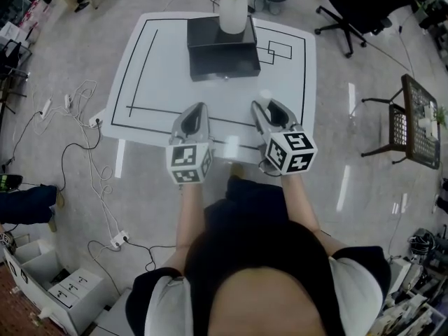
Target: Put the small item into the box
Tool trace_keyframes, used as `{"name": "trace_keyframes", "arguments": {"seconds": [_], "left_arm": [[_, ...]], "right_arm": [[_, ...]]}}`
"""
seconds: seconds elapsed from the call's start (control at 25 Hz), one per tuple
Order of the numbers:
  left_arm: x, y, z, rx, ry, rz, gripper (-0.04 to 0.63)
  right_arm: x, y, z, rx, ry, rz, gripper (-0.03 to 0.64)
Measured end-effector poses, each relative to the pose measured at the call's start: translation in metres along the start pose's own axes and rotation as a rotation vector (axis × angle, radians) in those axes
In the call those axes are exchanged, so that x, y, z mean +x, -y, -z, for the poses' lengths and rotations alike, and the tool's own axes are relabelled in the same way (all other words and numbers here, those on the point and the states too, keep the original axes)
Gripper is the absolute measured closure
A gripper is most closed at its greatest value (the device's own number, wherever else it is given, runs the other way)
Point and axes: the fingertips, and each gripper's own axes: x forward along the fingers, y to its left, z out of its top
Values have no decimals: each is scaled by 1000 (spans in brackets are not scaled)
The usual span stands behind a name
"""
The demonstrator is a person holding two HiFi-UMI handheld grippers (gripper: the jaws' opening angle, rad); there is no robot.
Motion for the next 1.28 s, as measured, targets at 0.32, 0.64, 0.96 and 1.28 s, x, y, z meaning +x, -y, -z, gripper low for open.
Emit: {"name": "trace_keyframes", "arguments": {"seconds": [0.32,0.64,0.96,1.28], "left_arm": [[15,-11,-5,3,5,-6,584],[30,-10,-6,24,0,-1,584],[26,-11,-2,16,-8,-12,584],[19,-17,3,0,-9,-41,584]], "right_arm": [[21,-1,-6,-7,-6,-27,477],[33,6,-9,0,1,-41,477],[39,1,-9,1,-4,-65,477],[39,-1,-4,2,-8,-77,477]]}}
